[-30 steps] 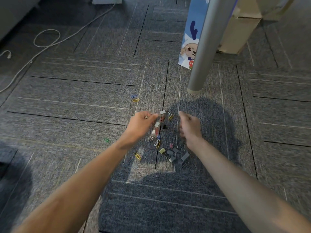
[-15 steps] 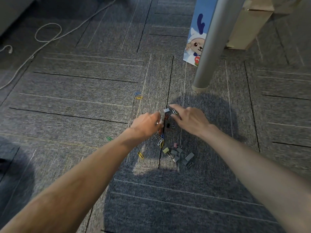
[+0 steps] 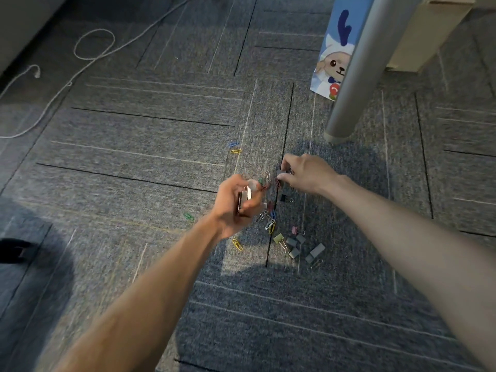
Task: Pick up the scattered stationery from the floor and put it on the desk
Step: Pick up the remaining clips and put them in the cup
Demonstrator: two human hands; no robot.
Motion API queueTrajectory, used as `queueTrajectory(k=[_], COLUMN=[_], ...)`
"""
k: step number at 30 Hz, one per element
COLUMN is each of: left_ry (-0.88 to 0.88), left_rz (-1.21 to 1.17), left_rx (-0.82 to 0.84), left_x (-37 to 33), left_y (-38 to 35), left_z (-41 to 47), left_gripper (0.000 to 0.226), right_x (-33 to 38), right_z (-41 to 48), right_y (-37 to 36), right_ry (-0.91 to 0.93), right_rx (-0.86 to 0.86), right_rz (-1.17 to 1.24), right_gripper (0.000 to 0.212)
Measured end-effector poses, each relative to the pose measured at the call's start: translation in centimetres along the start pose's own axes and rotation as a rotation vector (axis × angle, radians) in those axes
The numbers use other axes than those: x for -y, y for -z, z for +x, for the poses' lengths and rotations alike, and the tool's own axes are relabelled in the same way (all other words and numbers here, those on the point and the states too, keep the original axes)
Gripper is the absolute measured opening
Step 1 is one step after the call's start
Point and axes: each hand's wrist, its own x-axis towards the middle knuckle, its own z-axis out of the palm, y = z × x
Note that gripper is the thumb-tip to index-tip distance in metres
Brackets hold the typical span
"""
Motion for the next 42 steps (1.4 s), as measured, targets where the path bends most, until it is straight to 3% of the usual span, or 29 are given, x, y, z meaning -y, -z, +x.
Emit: queueTrajectory(k=[2,4,8,10,12,15,19,24,28,31,33,37,42], left_ry=[-0.015,-0.019,-0.042,-0.022,0.016,0.065,0.108,0.13,0.073,-0.063,-0.107,-0.247,-0.383], left_rz=[-0.127,-0.139,-0.097,-0.065,-0.002,0.145,0.264,0.462,0.862,1.304,1.433,1.681,1.858], left_rx=[-0.032,-0.032,-0.009,-0.026,-0.059,-0.114,-0.19,-0.157,-0.109,-0.027,0.048,0.165,0.22], left_x=[0.5,0.9,0.8,0.6,0.4,0.3,0.7,1.0,1.8,3.0,3.8,5.4,6.7], left_y=[0.2,0.7,1.3,1.0,0.5,-0.2,-0.7,-1.5,-2.5,-2.9,-2.6,-2.3,-1.6], left_z=[-0.7,-1.1,-1.5,-1.6,-1.7,-1.7,-1.8,-2.3,-2.8,-2.9,-2.7,-2.3,-1.8], left_gripper=[0.016,0.019,0.024,0.028,0.03,0.029,0.026,0.026,0.029,0.015,0.009,0.026,0.037], right_x=[0.1,0.5,1.2,1.6,2.1,2.7,2.2,1.3,0.7,-0.1,-0.5,-1.4,-2.2], right_z=[0.4,0.2,-2.0,-3.7,-5.1,-6.8,-8.7,-10.4,-11.6,-12.8,-13.7,-15.3,-16.4], right_y=[0.2,0.2,-0.7,-1.4,-2.1,-2.8,-3.7,-3.7,-3.6,-3.8,-3.8,-3.5,-3.8], right_ry=[-0.034,-0.101,-0.153,-0.149,-0.151,-0.226,-0.326,-0.382,-0.314,-0.174,-0.061,0.098,0.193], right_rx=[0.038,0.028,-0.019,-0.022,-0.028,-0.019,0.039,0.07,0.045,0.031,0.049,0.045,0.039], right_rz=[0.037,0.264,1.239,1.569,1.758,1.829,1.756,1.722,1.075,0.574,0.357,0.064,-0.037], right_gripper=[0.028,0.027,0.031,0.033,0.03,0.038,0.029,0.023,0.029,0.026,0.022,0.029,0.036])
